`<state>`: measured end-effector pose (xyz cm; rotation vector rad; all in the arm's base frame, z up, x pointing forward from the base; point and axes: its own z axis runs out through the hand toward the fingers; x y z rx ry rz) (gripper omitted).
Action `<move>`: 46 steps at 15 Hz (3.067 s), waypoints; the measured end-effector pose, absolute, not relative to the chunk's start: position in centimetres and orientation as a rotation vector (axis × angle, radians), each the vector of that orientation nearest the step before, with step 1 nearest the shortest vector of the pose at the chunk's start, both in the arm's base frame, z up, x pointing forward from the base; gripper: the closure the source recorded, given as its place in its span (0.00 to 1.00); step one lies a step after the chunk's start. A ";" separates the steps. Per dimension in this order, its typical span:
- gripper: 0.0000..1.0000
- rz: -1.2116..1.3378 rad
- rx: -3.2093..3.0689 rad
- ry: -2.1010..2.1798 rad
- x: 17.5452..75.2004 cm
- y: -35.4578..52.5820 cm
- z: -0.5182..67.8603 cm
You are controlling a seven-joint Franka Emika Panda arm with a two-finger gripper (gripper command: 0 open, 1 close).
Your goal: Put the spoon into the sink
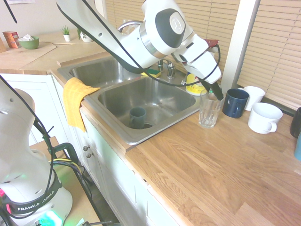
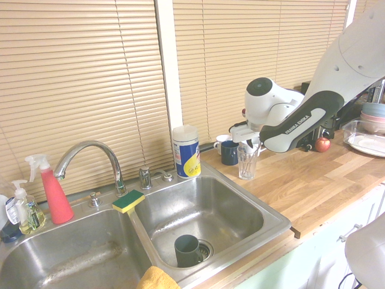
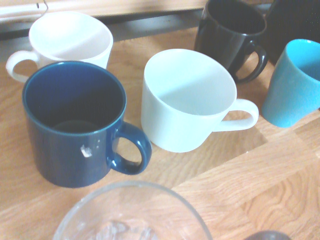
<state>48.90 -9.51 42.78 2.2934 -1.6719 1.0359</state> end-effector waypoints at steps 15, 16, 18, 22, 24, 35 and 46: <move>1.00 1.060 2.260 -1.715 49.3 -11.0 43.3; 1.00 1.067 2.260 -1.731 49.2 -11.2 43.7; 1.00 1.091 2.268 -1.745 48.9 -11.5 45.5; 1.00 1.192 2.289 -1.741 46.8 -9.4 52.3; 1.00 1.234 2.291 -1.711 45.4 -7.4 55.3; 1.00 1.085 2.391 -1.200 47.8 15.5 38.0; 0.00 0.751 2.442 -1.183 54.3 16.4 22.7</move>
